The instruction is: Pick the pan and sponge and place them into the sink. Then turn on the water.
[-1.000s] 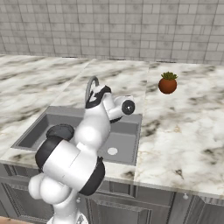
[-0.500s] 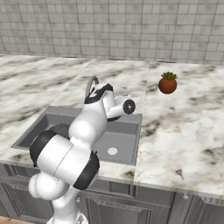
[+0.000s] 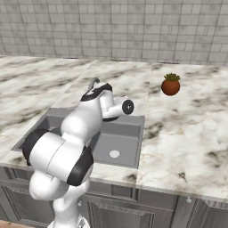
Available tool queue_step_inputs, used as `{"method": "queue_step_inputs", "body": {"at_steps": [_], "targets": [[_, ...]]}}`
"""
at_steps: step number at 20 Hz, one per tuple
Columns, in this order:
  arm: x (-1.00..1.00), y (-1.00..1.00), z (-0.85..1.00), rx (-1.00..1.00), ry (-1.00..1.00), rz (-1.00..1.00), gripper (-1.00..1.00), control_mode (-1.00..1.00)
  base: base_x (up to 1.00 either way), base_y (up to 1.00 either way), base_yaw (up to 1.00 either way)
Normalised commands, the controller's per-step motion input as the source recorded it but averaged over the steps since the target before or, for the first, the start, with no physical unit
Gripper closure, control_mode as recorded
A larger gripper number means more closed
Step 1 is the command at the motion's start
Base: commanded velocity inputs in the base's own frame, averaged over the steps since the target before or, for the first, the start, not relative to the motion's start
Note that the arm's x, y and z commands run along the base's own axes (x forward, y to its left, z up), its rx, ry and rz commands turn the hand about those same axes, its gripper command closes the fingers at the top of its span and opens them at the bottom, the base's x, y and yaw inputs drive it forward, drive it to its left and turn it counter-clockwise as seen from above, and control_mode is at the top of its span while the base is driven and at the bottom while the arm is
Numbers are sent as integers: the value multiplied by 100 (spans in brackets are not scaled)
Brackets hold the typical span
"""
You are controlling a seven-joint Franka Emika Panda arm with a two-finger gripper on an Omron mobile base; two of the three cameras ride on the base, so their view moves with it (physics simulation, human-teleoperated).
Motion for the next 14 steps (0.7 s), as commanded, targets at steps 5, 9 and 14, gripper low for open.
{"method": "queue_step_inputs", "body": {"at_steps": [5,9,14], "targets": [[0,2,0,0,1,3,-100,-100,0,0,0],[14,1,0,0,0,0,-100,-100,0,0,0],[13,9,0,0,2,0,-100,-100,0,0,0]]}}
